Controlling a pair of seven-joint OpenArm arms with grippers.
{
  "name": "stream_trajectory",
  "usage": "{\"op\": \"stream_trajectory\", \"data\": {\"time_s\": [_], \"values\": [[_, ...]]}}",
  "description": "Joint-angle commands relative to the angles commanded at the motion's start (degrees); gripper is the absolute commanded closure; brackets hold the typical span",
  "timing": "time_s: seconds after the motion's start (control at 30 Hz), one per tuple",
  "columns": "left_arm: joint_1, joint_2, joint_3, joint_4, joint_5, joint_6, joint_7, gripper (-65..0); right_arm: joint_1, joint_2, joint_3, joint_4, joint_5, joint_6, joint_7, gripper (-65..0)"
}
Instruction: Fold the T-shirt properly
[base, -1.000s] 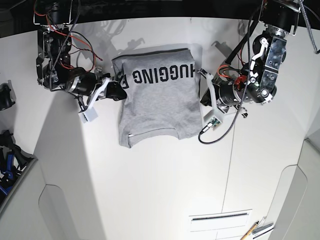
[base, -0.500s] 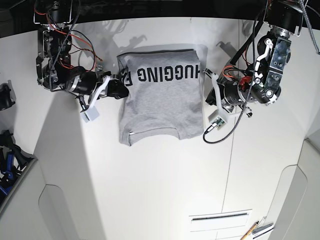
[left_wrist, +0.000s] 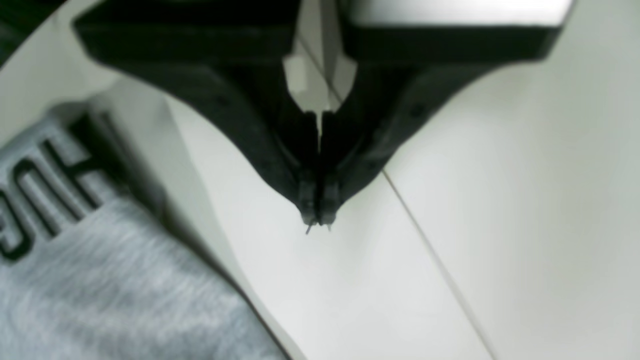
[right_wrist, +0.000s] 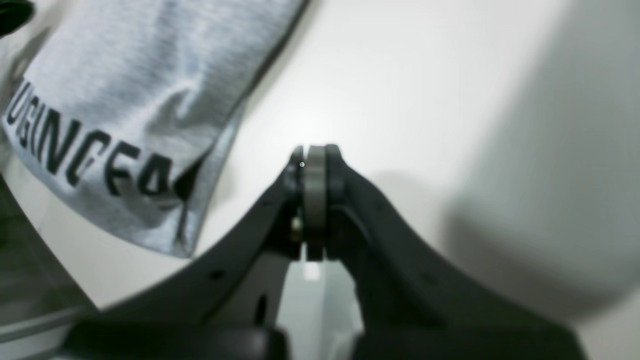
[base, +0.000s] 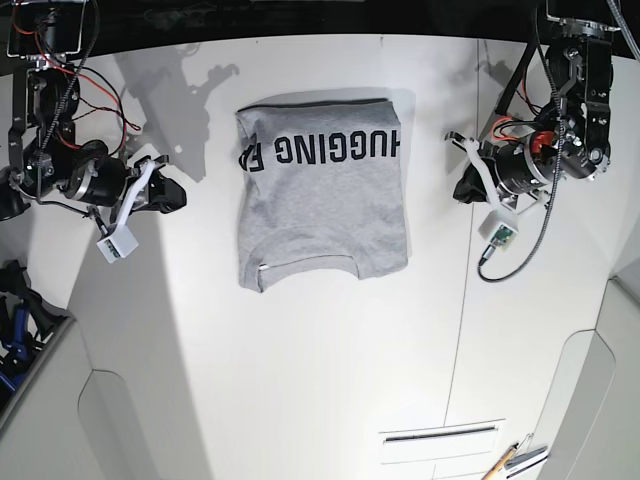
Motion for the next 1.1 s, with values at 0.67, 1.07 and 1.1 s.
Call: {"op": "stream_trajectory", "data": {"time_s": [0.67,1.07,1.1], "values": [[29.07,0.07,-12.44,13.35,-2.71,0.00,1.68,0.0,-17.33,11.50,0.02,9.92,7.23,0.11,-3.72,0.0],[45.77,0.20,-12.41,13.40,-2.49,-0.02,1.66,0.0,-34.64,14.78,-0.11,14.29,9.03,0.76,-3.93,0.0],[47.17,0.22,-12.41,13.40,-2.47,-0.02,1.60,0.0,-35.69,14.78,-0.24,14.29,9.07,0.76,-3.93,0.0]]}}
